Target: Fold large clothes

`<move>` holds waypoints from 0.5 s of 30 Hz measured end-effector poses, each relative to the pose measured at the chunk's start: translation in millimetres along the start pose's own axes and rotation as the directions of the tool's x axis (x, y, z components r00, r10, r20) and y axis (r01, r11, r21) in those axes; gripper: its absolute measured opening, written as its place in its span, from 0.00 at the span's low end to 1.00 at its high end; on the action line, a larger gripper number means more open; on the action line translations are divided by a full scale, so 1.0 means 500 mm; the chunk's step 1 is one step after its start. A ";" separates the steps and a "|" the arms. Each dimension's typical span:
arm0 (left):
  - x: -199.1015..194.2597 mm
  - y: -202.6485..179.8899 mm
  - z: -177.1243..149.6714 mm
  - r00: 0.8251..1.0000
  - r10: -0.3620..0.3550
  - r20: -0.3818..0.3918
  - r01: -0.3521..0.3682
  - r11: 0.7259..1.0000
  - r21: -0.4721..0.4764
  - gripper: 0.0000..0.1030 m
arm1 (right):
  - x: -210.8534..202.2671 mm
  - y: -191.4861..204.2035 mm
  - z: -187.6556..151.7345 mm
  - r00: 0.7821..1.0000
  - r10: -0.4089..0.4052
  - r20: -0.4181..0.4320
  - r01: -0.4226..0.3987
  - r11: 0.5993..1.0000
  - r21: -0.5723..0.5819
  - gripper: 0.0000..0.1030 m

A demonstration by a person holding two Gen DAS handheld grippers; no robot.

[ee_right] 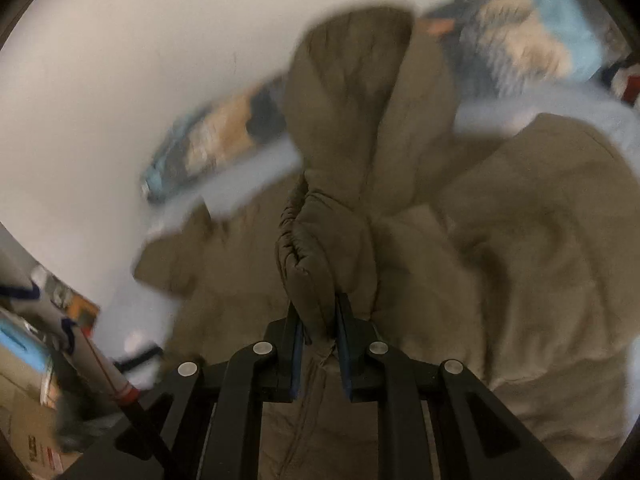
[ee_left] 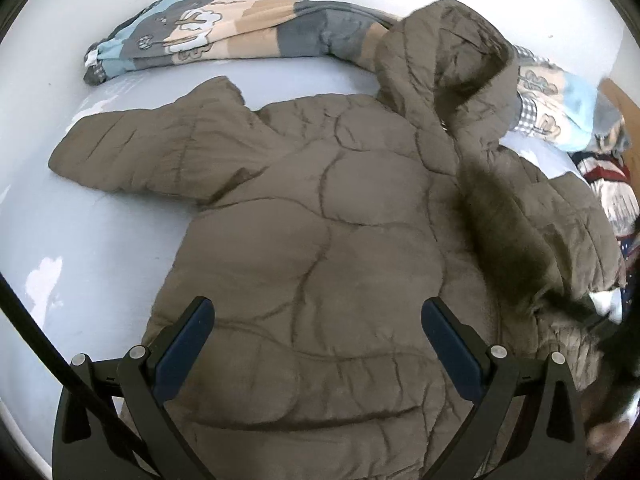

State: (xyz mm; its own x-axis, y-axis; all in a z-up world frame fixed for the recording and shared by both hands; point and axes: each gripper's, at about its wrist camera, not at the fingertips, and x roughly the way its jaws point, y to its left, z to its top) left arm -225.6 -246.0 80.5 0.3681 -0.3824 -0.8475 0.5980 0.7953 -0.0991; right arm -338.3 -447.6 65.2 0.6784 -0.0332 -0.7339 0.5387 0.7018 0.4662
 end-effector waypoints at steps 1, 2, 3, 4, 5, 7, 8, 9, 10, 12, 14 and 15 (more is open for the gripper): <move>0.001 0.002 0.002 1.000 -0.007 -0.003 0.007 1.000 -0.009 1.00 | 0.030 -0.010 -0.008 0.999 0.001 -0.046 0.000 1.000 0.021 0.22; 0.001 0.003 0.004 1.000 -0.013 -0.006 0.013 1.000 -0.015 1.00 | 0.055 -0.020 -0.015 0.995 0.000 -0.098 0.004 0.999 0.039 0.22; 0.002 0.003 0.006 1.000 -0.022 -0.009 0.021 1.000 -0.020 1.00 | 0.056 -0.023 -0.014 0.994 0.002 -0.109 0.004 0.999 0.046 0.22; 0.002 0.002 0.008 1.000 -0.028 -0.010 0.028 0.999 -0.022 1.00 | 0.044 -0.013 -0.014 0.995 0.009 -0.102 -0.004 0.999 0.049 0.22; 0.003 0.001 0.010 0.999 -0.035 -0.010 0.035 0.999 -0.024 1.00 | 0.019 -0.011 -0.001 0.995 0.029 -0.097 -0.023 0.998 0.055 0.28; 0.004 -0.004 0.014 0.999 -0.052 -0.012 0.052 0.998 -0.025 1.00 | -0.042 0.002 0.009 0.996 0.071 -0.054 -0.068 0.996 0.060 0.49; 0.005 -0.006 0.015 0.998 -0.058 -0.011 0.058 0.998 -0.027 1.00 | -0.094 0.007 0.019 0.995 0.098 -0.001 -0.098 0.994 0.056 0.65; 0.005 -0.009 0.015 0.998 -0.065 -0.010 0.065 0.997 -0.030 1.00 | -0.130 0.013 0.022 0.994 0.104 0.033 -0.106 0.993 0.052 0.70; 0.005 -0.012 0.015 0.997 -0.073 -0.010 0.073 0.997 -0.030 1.00 | -0.185 0.018 0.018 0.991 0.102 0.090 -0.107 0.993 0.048 0.76; 0.007 -0.020 0.013 0.995 -0.102 -0.015 0.102 0.994 -0.027 1.00 | -0.254 0.021 0.005 0.985 0.091 0.147 -0.101 0.993 0.062 0.79; 0.014 -0.026 0.009 0.985 -0.163 -0.048 0.161 0.986 -0.035 1.00 | -0.331 -0.012 -0.021 0.973 0.063 0.224 -0.090 0.990 0.111 0.79; 0.018 -0.029 0.007 0.977 -0.201 -0.066 0.198 0.979 -0.046 1.00 | -0.356 -0.028 -0.038 0.965 0.042 0.258 -0.082 0.986 0.147 0.79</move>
State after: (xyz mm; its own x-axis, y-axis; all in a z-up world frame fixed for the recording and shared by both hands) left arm -228.1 -262.5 76.3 0.1925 -0.5024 -0.8429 0.6259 0.7245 -0.2888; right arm -476.3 -438.0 179.9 0.8065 -0.1864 -0.5611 0.5486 0.5899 0.5926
